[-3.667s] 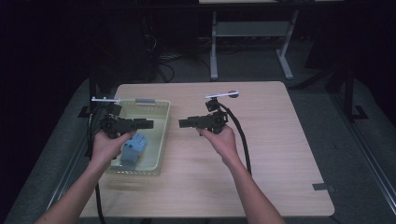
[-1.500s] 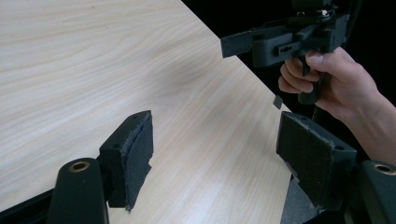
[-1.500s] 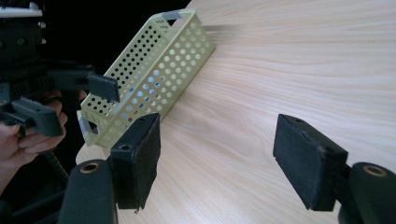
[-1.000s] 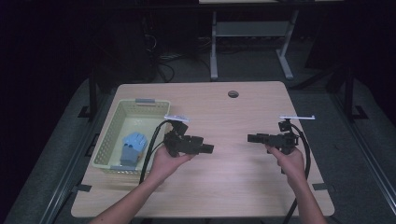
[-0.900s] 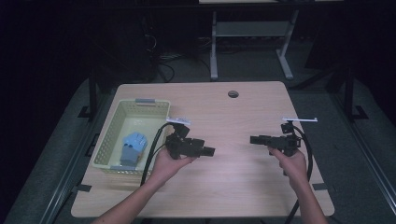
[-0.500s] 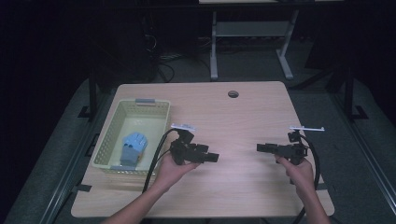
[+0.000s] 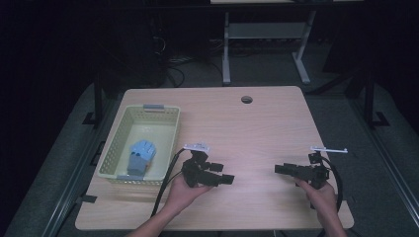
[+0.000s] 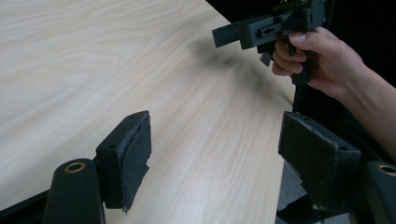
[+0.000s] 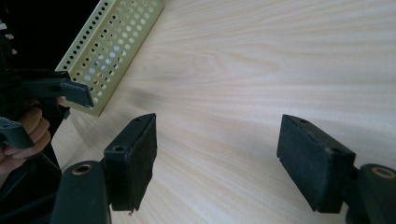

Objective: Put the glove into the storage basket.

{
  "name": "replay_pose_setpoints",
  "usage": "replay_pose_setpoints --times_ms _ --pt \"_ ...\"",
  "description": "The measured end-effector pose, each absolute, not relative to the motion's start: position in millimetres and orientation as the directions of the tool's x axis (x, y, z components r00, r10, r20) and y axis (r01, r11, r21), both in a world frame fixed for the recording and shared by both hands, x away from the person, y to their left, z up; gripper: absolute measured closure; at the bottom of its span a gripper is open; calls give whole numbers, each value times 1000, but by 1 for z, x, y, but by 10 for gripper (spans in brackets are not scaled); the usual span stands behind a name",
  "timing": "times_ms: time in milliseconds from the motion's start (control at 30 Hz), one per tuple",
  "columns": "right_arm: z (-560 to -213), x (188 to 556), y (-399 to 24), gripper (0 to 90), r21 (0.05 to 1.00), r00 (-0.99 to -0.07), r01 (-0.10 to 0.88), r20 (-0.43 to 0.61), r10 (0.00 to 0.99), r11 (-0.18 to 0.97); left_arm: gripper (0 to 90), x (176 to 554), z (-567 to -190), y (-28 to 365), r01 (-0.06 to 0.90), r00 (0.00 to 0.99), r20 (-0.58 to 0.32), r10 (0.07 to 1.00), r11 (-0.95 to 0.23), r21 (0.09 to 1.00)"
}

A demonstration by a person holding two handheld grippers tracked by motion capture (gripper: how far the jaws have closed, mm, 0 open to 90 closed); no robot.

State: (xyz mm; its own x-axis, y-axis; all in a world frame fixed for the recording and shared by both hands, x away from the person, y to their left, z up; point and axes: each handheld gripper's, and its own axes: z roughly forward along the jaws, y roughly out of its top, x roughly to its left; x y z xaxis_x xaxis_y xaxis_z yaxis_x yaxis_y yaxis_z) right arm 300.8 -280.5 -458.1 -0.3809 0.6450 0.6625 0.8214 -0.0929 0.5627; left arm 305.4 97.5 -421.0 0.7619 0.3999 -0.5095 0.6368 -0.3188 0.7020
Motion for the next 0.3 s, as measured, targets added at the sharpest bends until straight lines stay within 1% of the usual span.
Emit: replay_pose_setpoints --times_ms 200,300 --pt "-465 289 -281 264 571 -391 817 650 652 -79 256 296 -433 100 625 774 -506 380 -332 707" --pt "-465 279 -282 261 583 -406 805 674 618 -107 258 291 -440 105 623 775 -506 379 -319 714"
